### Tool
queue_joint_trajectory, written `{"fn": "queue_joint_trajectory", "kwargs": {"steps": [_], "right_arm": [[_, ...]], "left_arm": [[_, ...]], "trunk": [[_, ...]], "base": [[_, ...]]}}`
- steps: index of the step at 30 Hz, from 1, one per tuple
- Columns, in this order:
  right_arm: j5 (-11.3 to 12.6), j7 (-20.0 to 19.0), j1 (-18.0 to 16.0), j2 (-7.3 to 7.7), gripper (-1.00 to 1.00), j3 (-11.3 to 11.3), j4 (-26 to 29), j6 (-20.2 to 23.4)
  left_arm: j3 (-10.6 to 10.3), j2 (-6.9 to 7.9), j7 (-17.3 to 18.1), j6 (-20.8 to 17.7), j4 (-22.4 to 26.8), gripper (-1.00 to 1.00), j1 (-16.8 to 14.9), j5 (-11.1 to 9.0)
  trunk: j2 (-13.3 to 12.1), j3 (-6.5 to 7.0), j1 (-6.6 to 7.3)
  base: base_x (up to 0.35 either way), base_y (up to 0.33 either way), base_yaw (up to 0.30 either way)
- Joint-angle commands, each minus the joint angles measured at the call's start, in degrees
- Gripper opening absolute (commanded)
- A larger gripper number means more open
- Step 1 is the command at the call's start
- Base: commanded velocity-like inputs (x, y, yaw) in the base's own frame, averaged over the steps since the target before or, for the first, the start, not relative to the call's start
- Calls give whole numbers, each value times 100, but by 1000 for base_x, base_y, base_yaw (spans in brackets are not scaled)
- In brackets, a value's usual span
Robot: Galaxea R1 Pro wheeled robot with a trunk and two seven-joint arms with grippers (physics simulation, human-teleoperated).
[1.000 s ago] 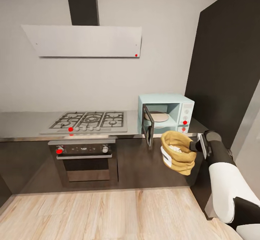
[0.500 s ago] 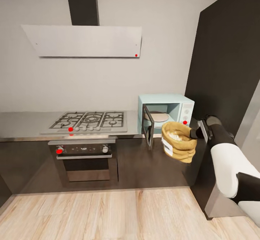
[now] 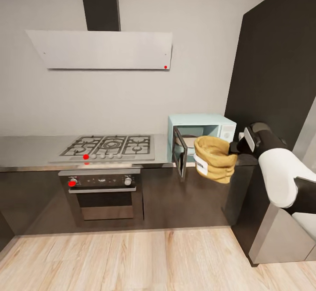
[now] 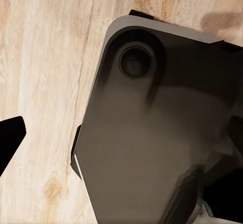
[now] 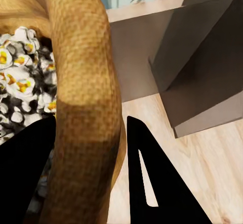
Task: In the kitchen, take the popcorn bag from the countertop, put it into the microwave, and heat it until the popcorn is cooked so the cooked popcorn ends up inside the bag.
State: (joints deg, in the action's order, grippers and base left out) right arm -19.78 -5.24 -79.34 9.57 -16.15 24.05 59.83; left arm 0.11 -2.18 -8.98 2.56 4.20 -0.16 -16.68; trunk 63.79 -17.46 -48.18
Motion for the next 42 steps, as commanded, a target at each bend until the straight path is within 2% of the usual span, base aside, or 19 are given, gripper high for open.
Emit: {"fn": "queue_joint_trajectory", "kwargs": {"steps": [1,15,29,31,39,42], "right_arm": [[-71,-56,-14,-13,-100,-31,5,17],[-92,-56,-20,-44,-100,-12,91,17],[-123,-56,-25,-58,-100,-10,95,17],[-146,-44,-30,-121,-100,-4,29,17],[-153,-58,-37,-78,-100,-8,-166,17],[-104,-68,-37,-130,-100,-32,-205,17]], "left_arm": [[-2,-2,-16,17,2,100,-2,-28],[-2,-11,-51,17,8,100,-2,-28],[-28,-11,-43,17,-7,100,-2,-5],[-19,-10,-31,25,0,100,-10,-15],[-19,-11,-34,25,2,100,-10,-25],[-3,-11,-34,25,2,100,-10,-28]], "trunk": [[4,-7,0],[4,-7,0],[4,-7,0],[4,-7,0],[4,-7,0],[4,-7,0]], "base": [[0,0,0],[0,0,0],[226,-153,0],[0,0,0],[0,0,0],[0,0,0]]}}
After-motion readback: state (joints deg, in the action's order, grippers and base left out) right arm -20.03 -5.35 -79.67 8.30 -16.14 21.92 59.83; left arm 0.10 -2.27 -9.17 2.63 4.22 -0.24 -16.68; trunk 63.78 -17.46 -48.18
